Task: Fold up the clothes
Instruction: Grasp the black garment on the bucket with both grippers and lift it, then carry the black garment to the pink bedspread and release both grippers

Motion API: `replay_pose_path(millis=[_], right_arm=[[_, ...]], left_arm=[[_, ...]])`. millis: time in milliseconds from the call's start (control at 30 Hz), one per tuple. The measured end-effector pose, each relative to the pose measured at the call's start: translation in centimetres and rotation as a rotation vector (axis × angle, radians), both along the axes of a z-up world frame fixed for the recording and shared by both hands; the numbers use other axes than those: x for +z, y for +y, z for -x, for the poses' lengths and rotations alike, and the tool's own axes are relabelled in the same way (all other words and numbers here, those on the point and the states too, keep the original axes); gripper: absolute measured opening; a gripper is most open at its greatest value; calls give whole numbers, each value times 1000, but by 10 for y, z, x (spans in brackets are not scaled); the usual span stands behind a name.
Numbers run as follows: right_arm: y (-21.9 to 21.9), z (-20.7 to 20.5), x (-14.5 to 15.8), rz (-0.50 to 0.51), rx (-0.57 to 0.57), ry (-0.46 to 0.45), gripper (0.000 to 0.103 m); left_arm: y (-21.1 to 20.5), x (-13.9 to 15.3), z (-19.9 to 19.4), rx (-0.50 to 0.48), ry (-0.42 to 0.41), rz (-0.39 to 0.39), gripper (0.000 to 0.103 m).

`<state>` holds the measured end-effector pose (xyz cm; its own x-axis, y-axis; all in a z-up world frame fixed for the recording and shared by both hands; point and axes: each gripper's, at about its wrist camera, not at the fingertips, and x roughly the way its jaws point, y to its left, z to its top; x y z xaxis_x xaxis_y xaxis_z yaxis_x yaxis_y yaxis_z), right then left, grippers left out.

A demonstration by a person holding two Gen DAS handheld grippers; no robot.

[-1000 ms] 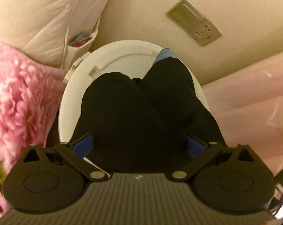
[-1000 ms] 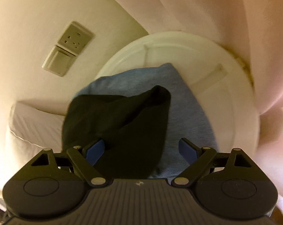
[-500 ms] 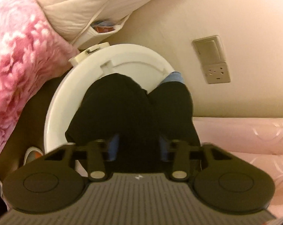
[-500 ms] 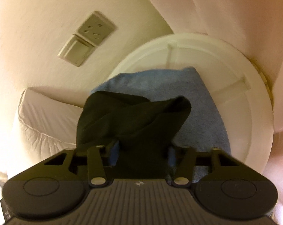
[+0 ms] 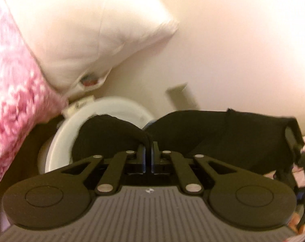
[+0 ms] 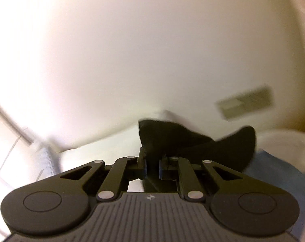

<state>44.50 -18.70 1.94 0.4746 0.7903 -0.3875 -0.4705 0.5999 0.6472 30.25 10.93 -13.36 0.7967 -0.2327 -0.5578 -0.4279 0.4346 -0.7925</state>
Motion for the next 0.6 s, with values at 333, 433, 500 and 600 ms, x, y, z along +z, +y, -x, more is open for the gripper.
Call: replay_pose_path(millis=[333,433,500,600], right_arm=[[74,64,96,-230,369,-242,12],[109,96,115,-287,497,-284,12],[136,120,123,-311,573,-292,12],[179,167,131,-353,688,-282,12]], left_arm=[[49,118,161,331,-261,-162,2],[58,150,231,460,-309,-234,2],[62,169,284,552,-322,-286,2],[64,199,374,699,-319,-386,2]])
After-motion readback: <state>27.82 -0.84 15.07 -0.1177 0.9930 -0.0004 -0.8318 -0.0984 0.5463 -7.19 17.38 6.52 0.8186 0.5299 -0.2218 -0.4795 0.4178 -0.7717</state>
